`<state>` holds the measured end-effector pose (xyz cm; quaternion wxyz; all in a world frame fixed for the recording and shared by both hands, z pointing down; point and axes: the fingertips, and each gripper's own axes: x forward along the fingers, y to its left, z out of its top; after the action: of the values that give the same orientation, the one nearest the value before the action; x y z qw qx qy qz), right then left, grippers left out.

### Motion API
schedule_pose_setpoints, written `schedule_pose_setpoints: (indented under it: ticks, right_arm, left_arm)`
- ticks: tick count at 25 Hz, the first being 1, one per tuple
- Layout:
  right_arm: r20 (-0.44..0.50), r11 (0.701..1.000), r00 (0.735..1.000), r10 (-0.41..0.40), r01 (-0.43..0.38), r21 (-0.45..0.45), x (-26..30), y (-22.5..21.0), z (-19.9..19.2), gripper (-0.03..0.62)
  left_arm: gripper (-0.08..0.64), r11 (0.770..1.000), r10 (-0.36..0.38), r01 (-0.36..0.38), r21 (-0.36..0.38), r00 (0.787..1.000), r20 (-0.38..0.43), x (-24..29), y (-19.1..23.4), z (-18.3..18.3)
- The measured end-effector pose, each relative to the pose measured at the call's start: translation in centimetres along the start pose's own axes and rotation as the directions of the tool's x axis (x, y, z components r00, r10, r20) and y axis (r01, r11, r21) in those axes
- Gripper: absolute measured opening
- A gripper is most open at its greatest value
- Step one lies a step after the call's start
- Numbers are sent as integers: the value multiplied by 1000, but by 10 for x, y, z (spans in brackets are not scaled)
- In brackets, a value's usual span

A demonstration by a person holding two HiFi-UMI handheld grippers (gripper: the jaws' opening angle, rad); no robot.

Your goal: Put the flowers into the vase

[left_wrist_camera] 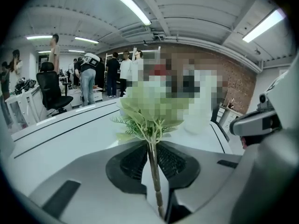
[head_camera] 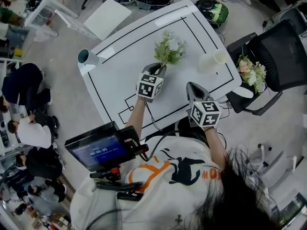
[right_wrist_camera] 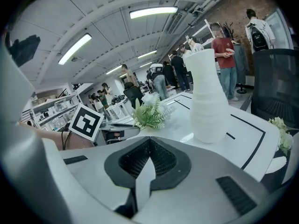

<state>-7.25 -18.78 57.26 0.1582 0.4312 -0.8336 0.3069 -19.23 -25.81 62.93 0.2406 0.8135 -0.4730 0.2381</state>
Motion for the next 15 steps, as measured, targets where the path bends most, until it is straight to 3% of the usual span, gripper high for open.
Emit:
schedule_pose_setpoints:
  ticks: [4,8,15]
  right_arm:
    - [9,1000,1000,13,-12,-5,-8,-8,4,12]
    - [17,1000,1000,21,-21,-12,-13,-15,6,12]
    - [43,999,999,18,-17,-28,-30,-37,13,12]
  left_arm:
    - [64,998,1,6,-67,995,104,-11,-15,17]
    - [64,993,5,22,-120,975,223,-22,-28,41]
    - [64,985,-6,77,-157,910,415,-43,-59,104]
